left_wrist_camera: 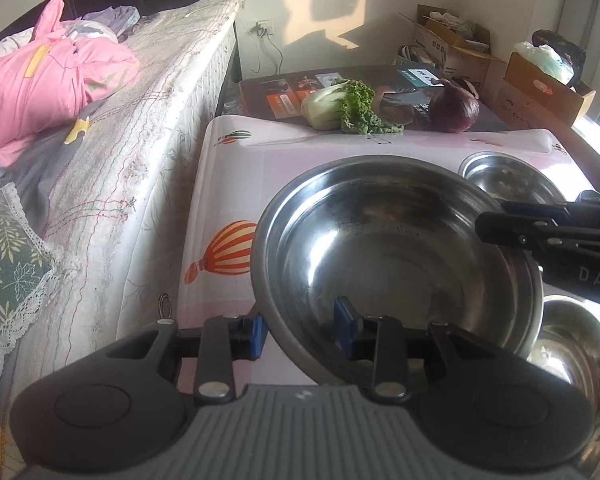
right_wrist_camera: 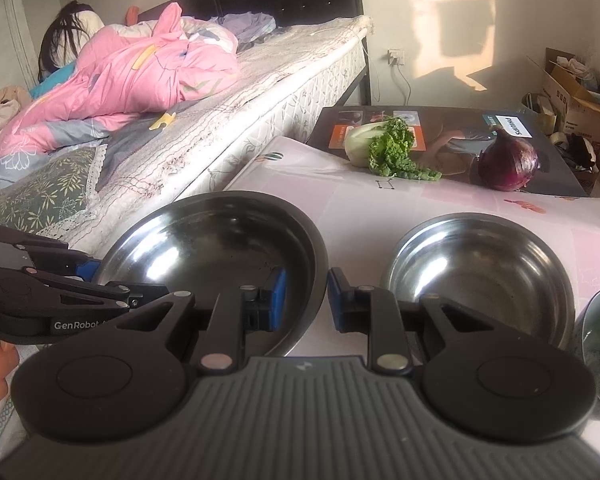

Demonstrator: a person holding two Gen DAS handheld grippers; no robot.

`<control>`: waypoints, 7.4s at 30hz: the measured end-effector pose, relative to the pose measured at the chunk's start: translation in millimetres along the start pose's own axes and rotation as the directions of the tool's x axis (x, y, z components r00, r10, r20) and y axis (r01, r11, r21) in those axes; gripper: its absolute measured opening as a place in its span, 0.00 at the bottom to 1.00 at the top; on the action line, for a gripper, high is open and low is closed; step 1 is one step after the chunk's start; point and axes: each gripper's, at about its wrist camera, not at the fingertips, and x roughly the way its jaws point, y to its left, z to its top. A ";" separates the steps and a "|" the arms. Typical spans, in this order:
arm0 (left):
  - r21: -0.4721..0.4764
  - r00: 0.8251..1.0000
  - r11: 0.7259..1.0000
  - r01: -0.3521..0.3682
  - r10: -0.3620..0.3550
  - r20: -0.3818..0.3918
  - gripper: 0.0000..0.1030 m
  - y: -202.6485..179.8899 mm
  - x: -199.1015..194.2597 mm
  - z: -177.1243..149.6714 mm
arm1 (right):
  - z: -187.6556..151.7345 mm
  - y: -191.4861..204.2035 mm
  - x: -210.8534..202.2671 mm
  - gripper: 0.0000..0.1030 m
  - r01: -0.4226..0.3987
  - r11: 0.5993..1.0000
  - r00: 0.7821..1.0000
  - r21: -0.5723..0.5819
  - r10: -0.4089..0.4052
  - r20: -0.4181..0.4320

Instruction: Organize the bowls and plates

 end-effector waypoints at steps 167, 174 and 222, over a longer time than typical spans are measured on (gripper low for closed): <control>0.124 0.898 0.917 0.378 -0.331 -0.290 0.31 -308.5 78.1 40.9 | -119.1 -288.5 -89.6 0.19 0.222 0.799 0.975 0.559 -0.174 -0.138; 0.121 0.896 0.915 0.385 -0.340 -0.284 0.32 -306.7 73.9 41.8 | -118.5 -289.8 -93.2 0.19 0.218 0.795 0.976 0.567 -0.174 -0.132; -0.039 0.949 0.962 0.272 -0.274 -0.157 0.32 -150.0 94.8 80.7 | -22.9 -195.9 26.0 0.21 0.117 0.894 0.991 0.433 -0.080 -0.104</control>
